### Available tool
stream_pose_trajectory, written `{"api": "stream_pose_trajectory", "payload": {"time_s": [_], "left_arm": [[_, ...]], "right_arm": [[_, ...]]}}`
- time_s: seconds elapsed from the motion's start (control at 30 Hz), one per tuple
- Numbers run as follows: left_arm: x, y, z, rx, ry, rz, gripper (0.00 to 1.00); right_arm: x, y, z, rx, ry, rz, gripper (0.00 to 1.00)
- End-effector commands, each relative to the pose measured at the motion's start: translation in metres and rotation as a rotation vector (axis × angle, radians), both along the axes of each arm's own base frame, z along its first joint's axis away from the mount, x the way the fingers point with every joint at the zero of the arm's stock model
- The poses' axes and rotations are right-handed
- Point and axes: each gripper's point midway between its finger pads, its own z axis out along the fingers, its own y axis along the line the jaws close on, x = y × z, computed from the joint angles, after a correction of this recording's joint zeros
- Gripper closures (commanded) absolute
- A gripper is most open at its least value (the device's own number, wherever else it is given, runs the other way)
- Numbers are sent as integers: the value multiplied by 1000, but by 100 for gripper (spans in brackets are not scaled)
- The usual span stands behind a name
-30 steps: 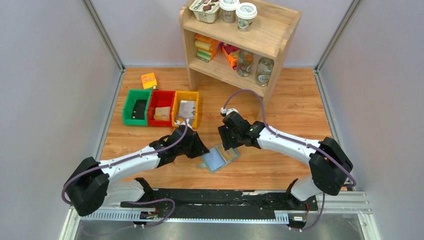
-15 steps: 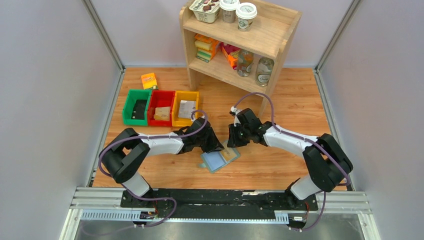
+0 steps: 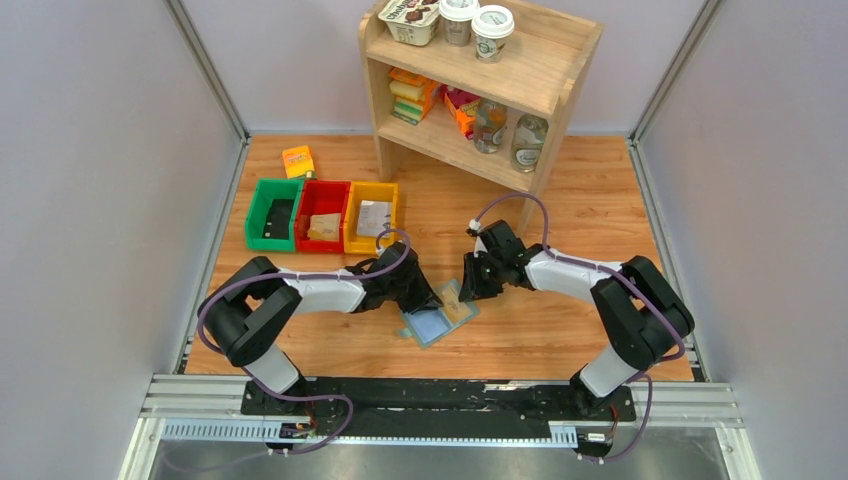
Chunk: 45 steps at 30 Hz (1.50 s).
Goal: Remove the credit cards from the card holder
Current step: Remove the credit card from the card holder.
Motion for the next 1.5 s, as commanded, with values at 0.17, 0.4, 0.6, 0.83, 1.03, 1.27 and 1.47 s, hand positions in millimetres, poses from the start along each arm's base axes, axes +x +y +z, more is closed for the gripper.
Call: {"api": "stream_pose_trajectory", "payload": {"time_s": [0.17, 0.4, 0.6, 0.83, 1.03, 1.27, 1.47], "left_arm": [[6, -11, 1, -69, -29, 20, 72], [18, -24, 24, -276, -148, 65, 74], [28, -29, 49, -376, -266, 81, 81], [40, -30, 64, -398, -358, 92, 87], [31, -35, 46, -374, -301, 39, 85], [23, -38, 30, -344, -264, -16, 79], [21, -39, 28, -330, -260, -37, 77]], "right_arm": [[-6, 0, -5, 17, 19, -14, 77], [-12, 1, -10, 39, 48, -29, 76], [-17, 5, -7, 89, 74, -80, 76], [-27, 7, -7, 160, 119, -162, 76], [-26, 3, -10, 149, 116, -190, 76], [-24, 3, -12, 144, 114, -196, 75], [-24, 1, -13, 136, 112, -201, 75]]}}
